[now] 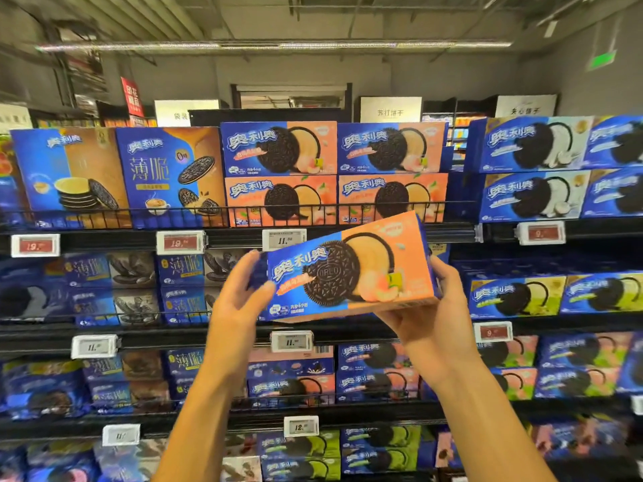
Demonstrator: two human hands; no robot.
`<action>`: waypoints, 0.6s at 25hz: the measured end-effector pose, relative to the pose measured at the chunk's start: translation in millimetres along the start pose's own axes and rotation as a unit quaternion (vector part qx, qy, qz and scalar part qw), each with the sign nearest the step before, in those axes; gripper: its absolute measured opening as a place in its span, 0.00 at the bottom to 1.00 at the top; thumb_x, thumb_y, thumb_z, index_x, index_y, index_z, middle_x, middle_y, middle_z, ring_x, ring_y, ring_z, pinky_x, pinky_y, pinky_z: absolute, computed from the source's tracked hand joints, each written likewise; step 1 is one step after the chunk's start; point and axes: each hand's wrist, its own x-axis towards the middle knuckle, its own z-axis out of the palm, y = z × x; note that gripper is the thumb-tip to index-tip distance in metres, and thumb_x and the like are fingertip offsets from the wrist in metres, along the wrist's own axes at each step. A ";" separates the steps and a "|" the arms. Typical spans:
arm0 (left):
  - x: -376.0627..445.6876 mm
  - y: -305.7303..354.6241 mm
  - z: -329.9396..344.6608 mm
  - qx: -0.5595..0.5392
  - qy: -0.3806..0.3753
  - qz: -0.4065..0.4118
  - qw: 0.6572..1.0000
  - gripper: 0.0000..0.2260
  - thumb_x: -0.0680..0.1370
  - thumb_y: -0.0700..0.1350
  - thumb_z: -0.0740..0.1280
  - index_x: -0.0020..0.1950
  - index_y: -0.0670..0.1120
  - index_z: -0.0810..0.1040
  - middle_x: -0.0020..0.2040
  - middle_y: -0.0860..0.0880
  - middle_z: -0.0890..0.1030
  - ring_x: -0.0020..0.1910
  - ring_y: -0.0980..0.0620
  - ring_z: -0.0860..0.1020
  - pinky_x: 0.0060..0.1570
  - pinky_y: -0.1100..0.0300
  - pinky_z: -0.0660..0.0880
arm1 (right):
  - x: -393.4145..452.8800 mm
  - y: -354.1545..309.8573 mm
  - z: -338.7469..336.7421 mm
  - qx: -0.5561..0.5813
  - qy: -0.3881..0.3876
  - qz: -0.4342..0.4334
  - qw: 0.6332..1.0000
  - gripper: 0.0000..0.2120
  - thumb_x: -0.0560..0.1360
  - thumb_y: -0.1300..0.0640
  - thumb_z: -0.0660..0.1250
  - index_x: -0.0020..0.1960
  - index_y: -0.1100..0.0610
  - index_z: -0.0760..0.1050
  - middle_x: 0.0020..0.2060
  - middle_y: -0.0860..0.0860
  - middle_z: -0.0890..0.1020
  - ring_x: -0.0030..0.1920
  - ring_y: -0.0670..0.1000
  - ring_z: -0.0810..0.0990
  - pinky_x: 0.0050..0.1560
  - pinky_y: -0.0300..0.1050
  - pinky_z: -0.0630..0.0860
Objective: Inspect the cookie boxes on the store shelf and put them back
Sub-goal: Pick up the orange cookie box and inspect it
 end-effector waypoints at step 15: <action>9.7 -5.5 29.1 -0.021 -0.046 -0.010 0.999 0.24 0.68 0.61 0.77 0.62 0.59 0.81 0.60 0.51 0.84 0.58 0.52 0.82 0.51 0.62 0.79 | 45.0 -7.7 -42.3 0.121 -0.052 -0.006 0.991 0.18 0.79 0.44 0.61 0.59 0.53 0.83 0.57 0.54 0.85 0.52 0.54 0.86 0.52 0.51 0.83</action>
